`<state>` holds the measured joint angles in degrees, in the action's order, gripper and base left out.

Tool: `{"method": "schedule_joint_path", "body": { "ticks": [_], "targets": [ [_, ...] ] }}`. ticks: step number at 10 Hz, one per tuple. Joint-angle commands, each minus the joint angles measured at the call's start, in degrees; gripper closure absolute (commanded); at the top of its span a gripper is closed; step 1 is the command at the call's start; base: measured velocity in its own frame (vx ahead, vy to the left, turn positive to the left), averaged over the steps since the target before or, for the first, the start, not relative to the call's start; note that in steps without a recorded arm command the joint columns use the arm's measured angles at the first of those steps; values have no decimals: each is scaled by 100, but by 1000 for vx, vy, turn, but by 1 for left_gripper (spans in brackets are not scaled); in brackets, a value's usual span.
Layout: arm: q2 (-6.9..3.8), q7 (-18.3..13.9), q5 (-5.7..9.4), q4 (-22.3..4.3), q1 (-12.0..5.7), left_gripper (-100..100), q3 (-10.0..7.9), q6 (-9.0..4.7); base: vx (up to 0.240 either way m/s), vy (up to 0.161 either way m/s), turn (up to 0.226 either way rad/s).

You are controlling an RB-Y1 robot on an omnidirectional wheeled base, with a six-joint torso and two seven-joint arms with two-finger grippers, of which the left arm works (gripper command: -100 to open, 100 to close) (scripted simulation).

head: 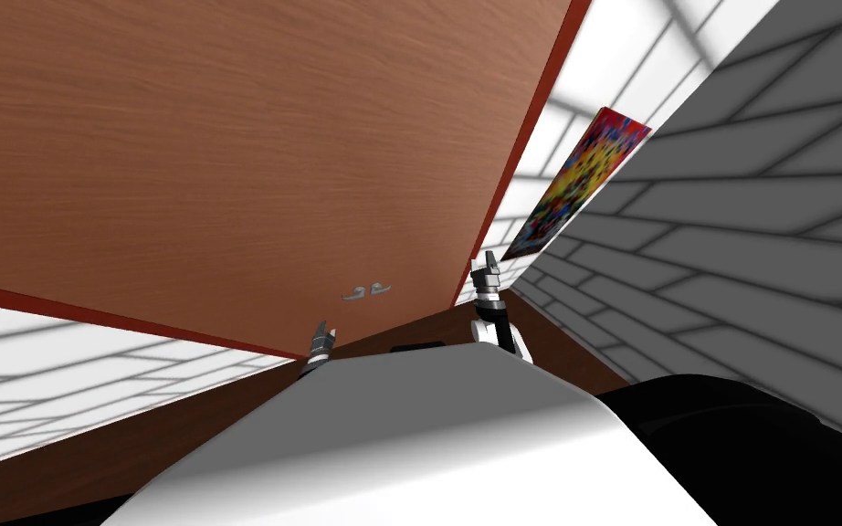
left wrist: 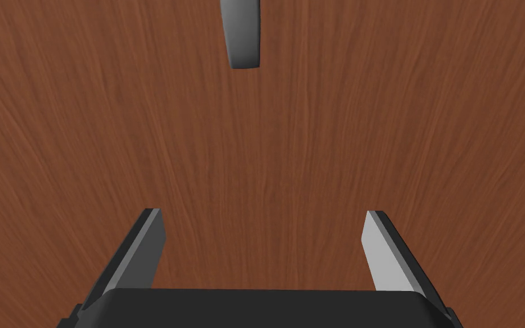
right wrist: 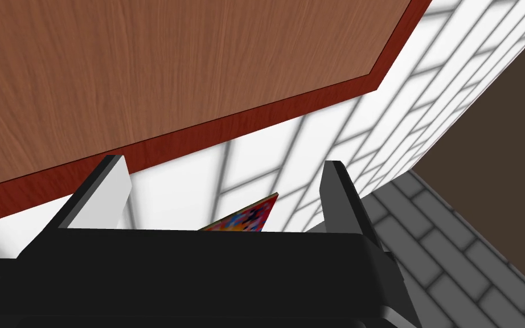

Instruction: Pull the door open

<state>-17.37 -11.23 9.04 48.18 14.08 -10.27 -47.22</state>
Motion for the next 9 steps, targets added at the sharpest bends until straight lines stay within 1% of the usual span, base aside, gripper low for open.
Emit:
{"method": "schedule_joint_path", "body": {
  "ticks": [1,2,3,4,5,6,7,8,9],
  "targets": [
    [-39,17,86,-140,-2,-100,-164,-25,55,65,-141],
    [-46,24,129,-235,-70,-100,-240,-36,89,94,-221],
    [-25,29,142,-278,-149,-100,-255,-47,120,129,-228],
    [25,33,132,-288,-256,-100,-225,-61,179,95,-228],
    [77,36,111,-273,-345,-100,-174,-72,193,9,-215],
    [165,39,67,-231,-482,-100,-74,-87,275,-77,-254],
    [76,1,93,-296,-410,-100,-127,-109,141,-35,-49],
    [76,1,93,-296,-410,100,-127,-109,-22,7,48],
    [76,1,93,-296,-410,100,-127,-109,-50,11,1]
  ]
}}
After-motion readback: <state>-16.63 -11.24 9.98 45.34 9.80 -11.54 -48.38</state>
